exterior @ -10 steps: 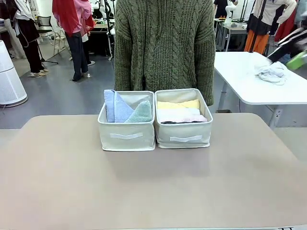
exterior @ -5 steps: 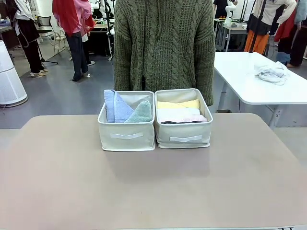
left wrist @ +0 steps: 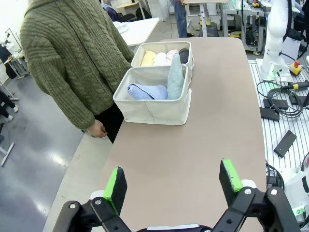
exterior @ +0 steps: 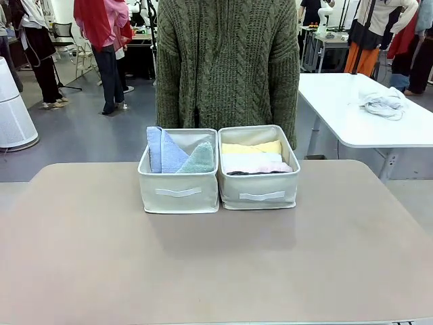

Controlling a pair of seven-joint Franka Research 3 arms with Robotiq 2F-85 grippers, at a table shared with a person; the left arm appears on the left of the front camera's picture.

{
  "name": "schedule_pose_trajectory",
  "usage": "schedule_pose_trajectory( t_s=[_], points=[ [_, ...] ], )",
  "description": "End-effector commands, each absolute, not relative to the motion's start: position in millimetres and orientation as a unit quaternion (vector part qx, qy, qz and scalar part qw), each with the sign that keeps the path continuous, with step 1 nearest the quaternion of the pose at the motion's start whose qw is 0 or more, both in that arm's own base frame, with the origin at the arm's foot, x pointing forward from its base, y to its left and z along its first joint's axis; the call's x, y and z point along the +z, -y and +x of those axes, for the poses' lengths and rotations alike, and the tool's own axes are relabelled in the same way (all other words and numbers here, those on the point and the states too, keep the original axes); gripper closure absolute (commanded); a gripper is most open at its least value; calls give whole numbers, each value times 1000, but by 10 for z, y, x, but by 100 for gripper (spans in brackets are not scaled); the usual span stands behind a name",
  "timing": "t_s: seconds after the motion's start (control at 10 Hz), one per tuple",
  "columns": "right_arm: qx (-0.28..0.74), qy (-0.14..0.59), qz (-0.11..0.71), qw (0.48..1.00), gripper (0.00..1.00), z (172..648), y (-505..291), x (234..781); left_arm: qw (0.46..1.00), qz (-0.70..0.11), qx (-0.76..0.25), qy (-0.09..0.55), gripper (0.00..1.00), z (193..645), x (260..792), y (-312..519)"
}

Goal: Sort the towels based on their folding style.
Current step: Pick up another triangle-folded towel from the table and place it in the left Fabric basket.

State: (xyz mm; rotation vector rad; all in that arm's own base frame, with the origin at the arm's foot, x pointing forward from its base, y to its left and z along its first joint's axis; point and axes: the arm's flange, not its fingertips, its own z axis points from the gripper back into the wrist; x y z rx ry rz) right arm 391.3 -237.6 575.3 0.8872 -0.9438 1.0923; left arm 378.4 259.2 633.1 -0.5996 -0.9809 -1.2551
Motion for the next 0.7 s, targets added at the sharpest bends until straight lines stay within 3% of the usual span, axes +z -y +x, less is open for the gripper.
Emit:
schedule_pose_trajectory(
  t_s=[0.0,0.6],
  points=[
    [484,419,398,657,0,3913,2332,5733,656,-265,-555,438,0,3773,6350,-2584],
    [484,419,398,657,0,3913,2332,5733,656,-265,-555,438,0,3773,6350,-2584]
  ],
)
